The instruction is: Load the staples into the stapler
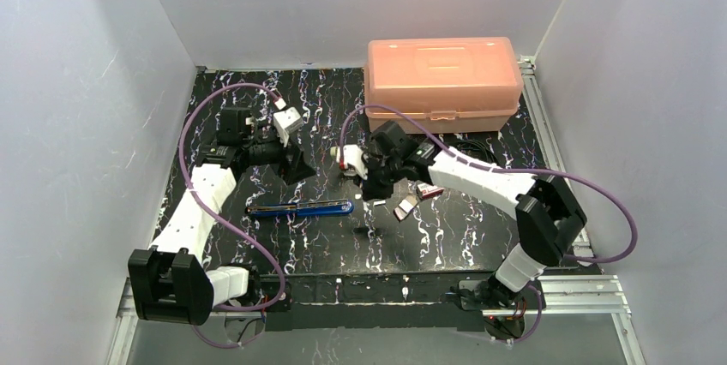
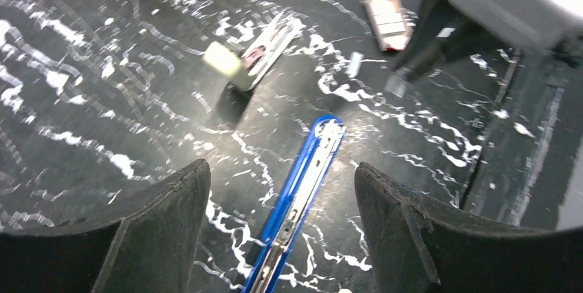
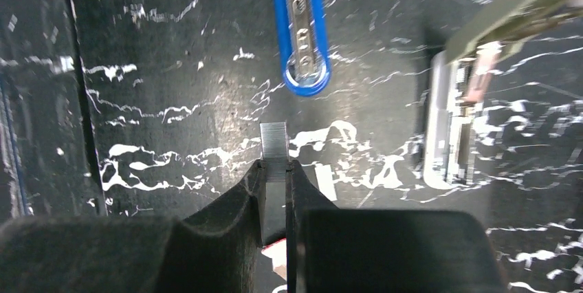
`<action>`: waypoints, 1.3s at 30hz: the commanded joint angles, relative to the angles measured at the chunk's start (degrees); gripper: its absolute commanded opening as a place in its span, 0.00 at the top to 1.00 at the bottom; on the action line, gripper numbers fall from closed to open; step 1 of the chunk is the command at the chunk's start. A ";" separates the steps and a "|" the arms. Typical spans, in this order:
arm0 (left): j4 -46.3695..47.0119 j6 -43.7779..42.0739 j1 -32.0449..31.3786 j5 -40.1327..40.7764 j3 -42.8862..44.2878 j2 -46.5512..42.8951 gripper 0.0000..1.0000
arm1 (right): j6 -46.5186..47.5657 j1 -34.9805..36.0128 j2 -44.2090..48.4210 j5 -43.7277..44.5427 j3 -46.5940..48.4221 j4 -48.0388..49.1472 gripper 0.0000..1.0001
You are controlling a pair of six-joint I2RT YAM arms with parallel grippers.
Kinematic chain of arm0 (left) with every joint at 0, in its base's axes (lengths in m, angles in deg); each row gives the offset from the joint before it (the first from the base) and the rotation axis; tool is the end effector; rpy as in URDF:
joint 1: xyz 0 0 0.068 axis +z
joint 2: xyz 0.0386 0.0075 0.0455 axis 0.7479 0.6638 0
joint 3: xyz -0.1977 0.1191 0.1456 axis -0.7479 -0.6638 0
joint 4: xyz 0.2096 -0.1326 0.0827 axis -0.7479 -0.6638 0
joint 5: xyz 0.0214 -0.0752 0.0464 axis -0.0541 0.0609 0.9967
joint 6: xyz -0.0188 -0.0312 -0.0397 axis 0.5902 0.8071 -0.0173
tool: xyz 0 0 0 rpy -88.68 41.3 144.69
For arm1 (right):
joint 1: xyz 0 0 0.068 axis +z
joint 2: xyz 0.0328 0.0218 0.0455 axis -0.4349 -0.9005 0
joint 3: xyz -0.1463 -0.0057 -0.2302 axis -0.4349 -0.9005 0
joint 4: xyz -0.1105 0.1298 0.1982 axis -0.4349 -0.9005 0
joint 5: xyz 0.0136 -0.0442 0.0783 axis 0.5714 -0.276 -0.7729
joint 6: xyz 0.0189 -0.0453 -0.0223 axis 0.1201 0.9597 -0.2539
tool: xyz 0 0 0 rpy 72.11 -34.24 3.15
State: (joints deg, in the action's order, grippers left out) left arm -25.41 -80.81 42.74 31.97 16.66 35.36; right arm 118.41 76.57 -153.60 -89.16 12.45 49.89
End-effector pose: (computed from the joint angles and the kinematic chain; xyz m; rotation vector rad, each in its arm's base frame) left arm 0.2494 -0.0505 0.2989 0.9810 1.8540 -0.6679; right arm 0.2075 0.2762 0.2366 -1.7378 1.7824 0.6477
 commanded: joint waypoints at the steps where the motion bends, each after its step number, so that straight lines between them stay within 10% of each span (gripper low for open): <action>1: 1.92 -4.09 0.27 -15.98 -1.33 -2.39 0.27 | -2.81 -3.27 3.14 -6.91 6.32 -2.51 0.97; 39: 19.77 -2.15 -15.46 -19.13 -6.42 3.95 0.48 | -8.08 -6.31 2.76 -15.60 13.85 -3.06 0.97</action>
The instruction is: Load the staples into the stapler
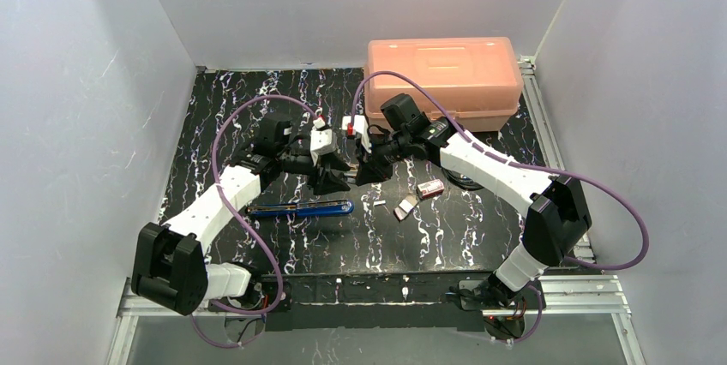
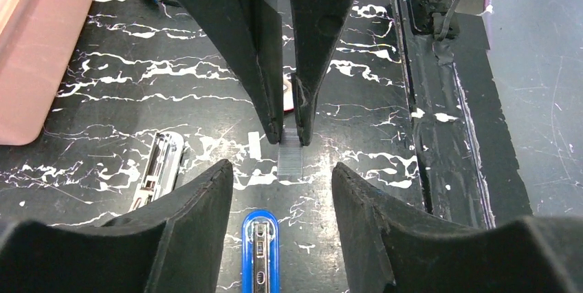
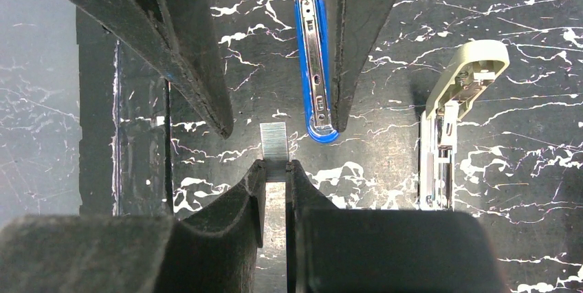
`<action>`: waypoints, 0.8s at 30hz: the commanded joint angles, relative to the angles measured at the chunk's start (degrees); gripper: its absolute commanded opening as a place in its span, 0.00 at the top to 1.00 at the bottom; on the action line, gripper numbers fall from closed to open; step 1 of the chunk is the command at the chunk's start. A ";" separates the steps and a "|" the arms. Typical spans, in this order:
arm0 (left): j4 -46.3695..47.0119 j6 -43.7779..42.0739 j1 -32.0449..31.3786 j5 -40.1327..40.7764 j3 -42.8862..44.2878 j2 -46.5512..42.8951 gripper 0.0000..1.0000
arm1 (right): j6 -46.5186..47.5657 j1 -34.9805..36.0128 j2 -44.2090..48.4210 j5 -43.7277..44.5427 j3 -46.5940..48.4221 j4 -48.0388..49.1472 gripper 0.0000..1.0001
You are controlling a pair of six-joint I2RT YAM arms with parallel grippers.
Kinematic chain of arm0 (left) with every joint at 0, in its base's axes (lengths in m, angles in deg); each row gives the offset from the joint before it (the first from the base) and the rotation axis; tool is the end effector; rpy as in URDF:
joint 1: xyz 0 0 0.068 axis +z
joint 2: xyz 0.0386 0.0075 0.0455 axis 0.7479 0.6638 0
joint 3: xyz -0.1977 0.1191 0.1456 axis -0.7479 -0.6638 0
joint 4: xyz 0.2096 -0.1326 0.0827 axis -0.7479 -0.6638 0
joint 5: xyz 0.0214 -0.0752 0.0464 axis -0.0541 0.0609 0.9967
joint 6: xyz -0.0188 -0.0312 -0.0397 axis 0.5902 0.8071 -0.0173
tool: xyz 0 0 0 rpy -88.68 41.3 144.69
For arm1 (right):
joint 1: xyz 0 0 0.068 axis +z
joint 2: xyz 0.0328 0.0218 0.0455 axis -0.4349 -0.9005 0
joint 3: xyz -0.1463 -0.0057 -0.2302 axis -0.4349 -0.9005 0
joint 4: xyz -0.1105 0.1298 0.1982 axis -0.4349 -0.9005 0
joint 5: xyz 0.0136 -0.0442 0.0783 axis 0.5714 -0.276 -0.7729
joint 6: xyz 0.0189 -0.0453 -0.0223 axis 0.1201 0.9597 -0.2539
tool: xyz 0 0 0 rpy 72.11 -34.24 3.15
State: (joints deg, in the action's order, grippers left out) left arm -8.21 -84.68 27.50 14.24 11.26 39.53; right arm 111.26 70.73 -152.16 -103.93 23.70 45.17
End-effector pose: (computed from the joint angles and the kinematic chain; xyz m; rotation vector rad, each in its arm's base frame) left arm 0.2392 -0.1256 0.2787 1.3756 1.3677 -1.0364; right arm 0.2342 0.2646 0.3054 -1.5594 1.7303 0.9581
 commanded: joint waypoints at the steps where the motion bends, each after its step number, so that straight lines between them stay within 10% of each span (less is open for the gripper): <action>1: 3.09 2.08 -0.25 -1.45 -1.23 -0.22 0.49 | -1.06 -0.48 1.32 -0.81 2.60 1.72 0.97; 24: 6.71 5.93 -0.78 -2.43 -2.62 0.27 0.66 | -1.43 -0.56 2.00 0.21 2.25 2.21 0.97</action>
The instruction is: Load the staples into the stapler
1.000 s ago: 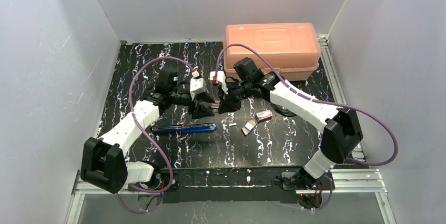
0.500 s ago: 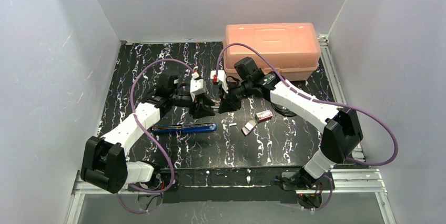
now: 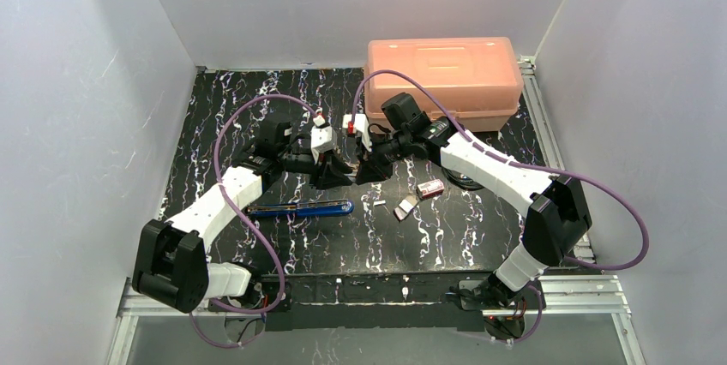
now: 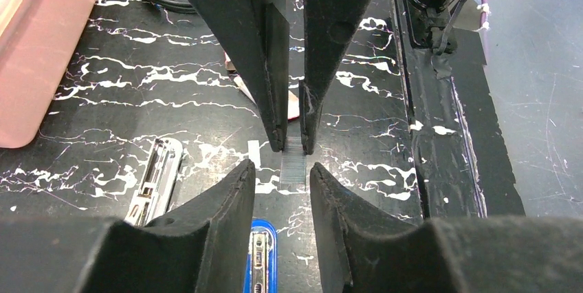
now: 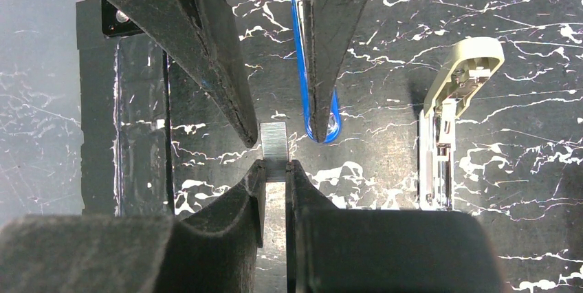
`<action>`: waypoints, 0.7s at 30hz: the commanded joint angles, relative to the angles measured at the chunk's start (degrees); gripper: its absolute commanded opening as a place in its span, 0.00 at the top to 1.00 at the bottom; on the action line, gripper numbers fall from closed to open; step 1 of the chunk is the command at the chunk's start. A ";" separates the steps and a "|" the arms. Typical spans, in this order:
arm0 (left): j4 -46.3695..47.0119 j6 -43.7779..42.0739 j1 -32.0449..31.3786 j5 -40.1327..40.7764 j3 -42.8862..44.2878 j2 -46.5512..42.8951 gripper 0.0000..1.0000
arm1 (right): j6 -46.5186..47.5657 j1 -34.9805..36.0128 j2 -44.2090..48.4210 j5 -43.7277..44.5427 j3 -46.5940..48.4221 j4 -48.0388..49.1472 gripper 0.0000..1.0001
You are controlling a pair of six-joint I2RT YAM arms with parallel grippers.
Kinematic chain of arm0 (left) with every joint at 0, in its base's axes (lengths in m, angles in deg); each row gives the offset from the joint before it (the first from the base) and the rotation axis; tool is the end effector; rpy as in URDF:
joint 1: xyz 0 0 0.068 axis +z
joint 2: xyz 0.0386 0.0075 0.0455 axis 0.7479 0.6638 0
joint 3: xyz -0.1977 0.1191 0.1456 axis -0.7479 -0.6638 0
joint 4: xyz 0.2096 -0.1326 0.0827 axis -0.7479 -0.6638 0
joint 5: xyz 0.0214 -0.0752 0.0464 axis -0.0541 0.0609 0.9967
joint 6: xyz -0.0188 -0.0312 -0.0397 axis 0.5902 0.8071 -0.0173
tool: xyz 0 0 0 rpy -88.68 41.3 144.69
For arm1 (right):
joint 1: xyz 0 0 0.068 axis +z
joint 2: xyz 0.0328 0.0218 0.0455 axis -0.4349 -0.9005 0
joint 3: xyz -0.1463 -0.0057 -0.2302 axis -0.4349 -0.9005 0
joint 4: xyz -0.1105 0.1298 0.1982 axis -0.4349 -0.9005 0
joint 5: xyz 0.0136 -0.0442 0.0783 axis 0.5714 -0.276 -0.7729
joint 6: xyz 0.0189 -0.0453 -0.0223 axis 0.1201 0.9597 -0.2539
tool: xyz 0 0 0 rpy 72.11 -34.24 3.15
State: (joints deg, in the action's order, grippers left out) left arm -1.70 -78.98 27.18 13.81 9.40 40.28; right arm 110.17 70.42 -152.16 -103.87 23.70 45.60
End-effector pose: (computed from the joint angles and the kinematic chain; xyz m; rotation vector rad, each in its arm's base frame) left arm 0.2422 -0.1285 0.2738 1.3322 1.3766 -1.0756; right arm 0.2361 0.2636 0.3059 -1.5376 1.7443 0.9624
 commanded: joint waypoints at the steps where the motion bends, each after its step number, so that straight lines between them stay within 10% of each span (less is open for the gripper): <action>1: 0.20 0.24 -0.40 -2.01 -0.77 -0.52 0.66 | -0.42 -0.30 2.07 0.18 2.25 1.85 0.97; 21: -0.33 0.74 -0.39 -2.49 -0.94 -0.27 0.69 | -0.56 -0.43 2.27 0.99 2.42 2.05 0.97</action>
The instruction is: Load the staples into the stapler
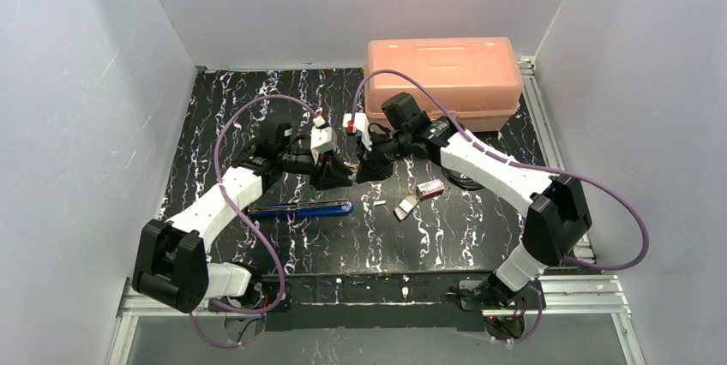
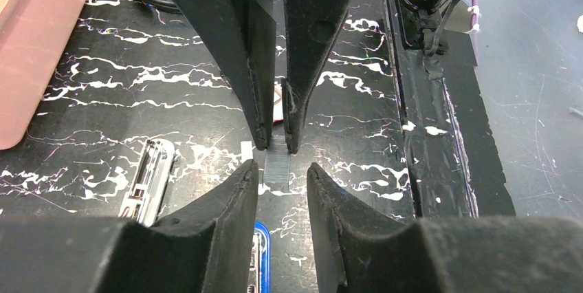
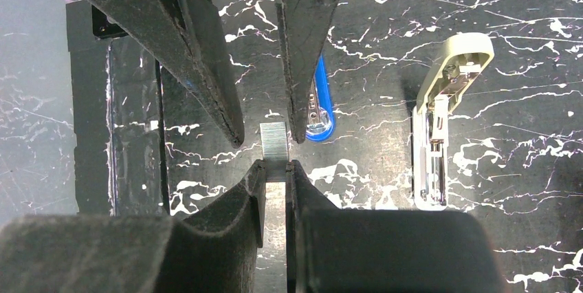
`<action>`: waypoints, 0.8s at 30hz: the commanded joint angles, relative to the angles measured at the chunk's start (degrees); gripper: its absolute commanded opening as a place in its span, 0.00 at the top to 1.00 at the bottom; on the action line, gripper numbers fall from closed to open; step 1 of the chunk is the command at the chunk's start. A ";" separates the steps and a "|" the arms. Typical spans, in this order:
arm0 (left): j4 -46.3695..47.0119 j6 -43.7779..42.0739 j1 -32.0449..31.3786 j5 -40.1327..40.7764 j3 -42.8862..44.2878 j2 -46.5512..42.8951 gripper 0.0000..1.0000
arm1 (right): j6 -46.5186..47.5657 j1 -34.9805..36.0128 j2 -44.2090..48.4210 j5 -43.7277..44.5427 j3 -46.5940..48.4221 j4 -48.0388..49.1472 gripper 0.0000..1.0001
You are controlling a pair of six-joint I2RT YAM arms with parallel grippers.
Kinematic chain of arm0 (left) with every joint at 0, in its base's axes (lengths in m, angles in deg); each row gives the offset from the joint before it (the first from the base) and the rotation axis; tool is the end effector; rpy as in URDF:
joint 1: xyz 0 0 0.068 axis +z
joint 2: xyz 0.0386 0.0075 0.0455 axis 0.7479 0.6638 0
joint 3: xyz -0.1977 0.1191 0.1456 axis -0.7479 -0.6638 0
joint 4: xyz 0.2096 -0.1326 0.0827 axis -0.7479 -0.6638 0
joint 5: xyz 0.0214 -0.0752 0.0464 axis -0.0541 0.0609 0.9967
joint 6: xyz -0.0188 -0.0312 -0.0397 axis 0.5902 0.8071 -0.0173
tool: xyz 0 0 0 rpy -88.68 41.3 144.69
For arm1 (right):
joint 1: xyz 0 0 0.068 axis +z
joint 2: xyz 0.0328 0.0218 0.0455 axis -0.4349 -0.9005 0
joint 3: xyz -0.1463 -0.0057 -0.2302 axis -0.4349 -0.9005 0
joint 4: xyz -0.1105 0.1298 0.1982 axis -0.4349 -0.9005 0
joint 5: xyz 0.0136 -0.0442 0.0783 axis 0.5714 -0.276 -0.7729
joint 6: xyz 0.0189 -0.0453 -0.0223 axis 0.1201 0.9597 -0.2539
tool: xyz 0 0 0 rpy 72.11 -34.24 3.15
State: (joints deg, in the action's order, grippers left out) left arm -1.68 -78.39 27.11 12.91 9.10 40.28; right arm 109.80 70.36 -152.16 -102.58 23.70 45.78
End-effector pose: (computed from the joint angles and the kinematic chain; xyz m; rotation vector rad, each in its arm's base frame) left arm 0.2411 -0.1287 0.2723 1.3324 1.3785 -1.1012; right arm 0.2372 0.2633 0.3058 -1.5236 1.7581 0.9385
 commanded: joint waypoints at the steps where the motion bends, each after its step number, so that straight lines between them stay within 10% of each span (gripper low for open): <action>1: -0.35 0.16 -0.32 -1.55 -0.62 -0.25 0.69 | -0.17 -0.37 2.27 -0.31 2.42 1.86 0.97; 17: -0.99 0.52 -0.32 -1.55 0.45 0.96 0.88 | -0.01 -0.33 2.19 -0.49 2.16 1.77 0.95; 24: -2.20 -0.79 -0.32 -0.53 0.47 1.09 1.00 | 0.57 -0.45 2.43 -0.10 1.99 1.24 0.63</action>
State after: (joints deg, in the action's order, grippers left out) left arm -1.68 -78.10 27.13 13.04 8.88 41.30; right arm 109.84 70.36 -152.16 -102.47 23.70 45.54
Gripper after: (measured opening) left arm 0.152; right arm 0.283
